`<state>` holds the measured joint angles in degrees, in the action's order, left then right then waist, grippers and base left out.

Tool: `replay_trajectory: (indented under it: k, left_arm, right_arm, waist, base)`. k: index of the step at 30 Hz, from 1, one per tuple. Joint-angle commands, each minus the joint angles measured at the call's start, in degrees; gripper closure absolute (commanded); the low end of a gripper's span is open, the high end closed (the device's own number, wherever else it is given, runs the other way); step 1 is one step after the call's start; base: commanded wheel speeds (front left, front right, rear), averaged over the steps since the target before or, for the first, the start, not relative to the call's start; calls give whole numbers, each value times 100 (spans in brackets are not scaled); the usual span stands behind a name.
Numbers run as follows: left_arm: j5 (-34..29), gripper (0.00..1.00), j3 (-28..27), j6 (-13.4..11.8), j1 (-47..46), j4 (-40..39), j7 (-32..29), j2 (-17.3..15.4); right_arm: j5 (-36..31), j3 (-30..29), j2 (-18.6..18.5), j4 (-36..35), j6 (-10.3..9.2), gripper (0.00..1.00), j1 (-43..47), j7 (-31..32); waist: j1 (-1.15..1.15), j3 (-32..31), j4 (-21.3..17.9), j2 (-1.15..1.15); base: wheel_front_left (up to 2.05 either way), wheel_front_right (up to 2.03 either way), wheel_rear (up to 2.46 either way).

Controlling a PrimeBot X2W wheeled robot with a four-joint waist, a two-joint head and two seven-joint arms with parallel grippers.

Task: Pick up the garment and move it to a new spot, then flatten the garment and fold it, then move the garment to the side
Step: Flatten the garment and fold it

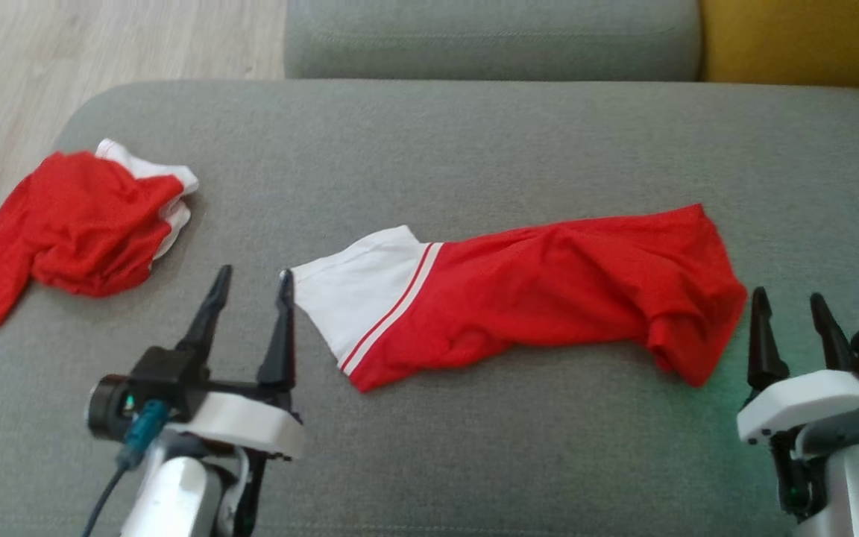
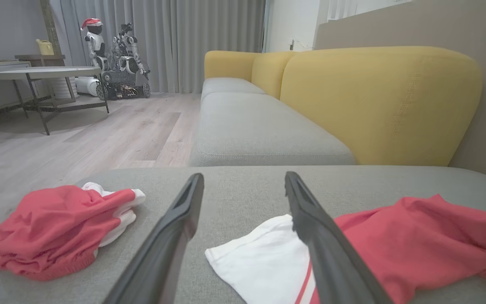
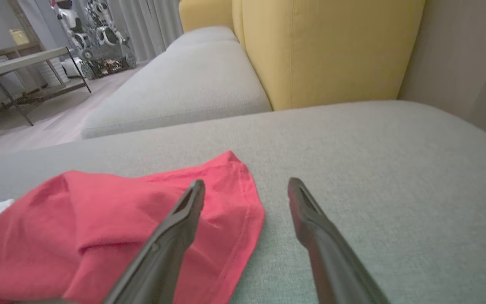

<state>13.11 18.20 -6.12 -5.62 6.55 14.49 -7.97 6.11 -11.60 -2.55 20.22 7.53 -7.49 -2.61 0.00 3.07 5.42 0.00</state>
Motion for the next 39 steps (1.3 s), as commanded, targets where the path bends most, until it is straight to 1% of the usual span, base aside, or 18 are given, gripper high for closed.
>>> replay_trajectory:
  k: [1, 4, 5, 11, 17, 24, 35, 39]
  left_arm:
    - [-4, 0, -259, -55, -94, -180, 51, -132]
    - [24, 0, -329, -122, 9, -181, 44, -181]
    - [24, 0, -329, -122, 9, -181, 44, -181]
    - [68, 0, -402, -217, 220, -189, -22, -269]
    - [115, 0, -427, -291, 409, -194, -86, -309]
    - [157, 0, -453, -351, 520, -181, -124, -358]
    - [179, 0, -411, -406, 491, -173, -192, -378]
    - [212, 0, -374, -383, 367, -119, -212, -356]
  right_arm:
    - [40, 249, -34, -428, -4, 0, -60, -84]
    - [43, 495, -33, -999, -4, 0, 151, -17]
    - [43, 495, -33, -999, -4, 0, 151, -17]
    - [94, 849, -33, -1950, -4, 0, 645, 263]
    - [183, 1082, -33, -2470, -4, 0, 1028, 540]
    - [219, 1155, -33, -2698, -4, 0, 1204, 655]
    - [239, 1183, -33, -2738, -4, 0, 1183, 675]
    - [279, 1190, -33, -2736, -4, 0, 1158, 675]
  waist:
    - [0, -98, -93, 0]
    - [0, -197, -171, 0]
    - [0, -197, -171, 0]
    - [0, -308, -258, 0]
    - [0, -345, -310, 0]
    - [0, -368, -333, 0]
    - [0, -345, -305, 0]
    - [0, -298, -302, 0]
  base:
    - [0, 0, 0]
    - [0, 0, 0]
    - [0, 0, 0]
    - [0, 0, 0]
    - [0, 0, 0]
    - [0, 0, 0]
    - [0, 0, 0]
    - [0, 0, 0]
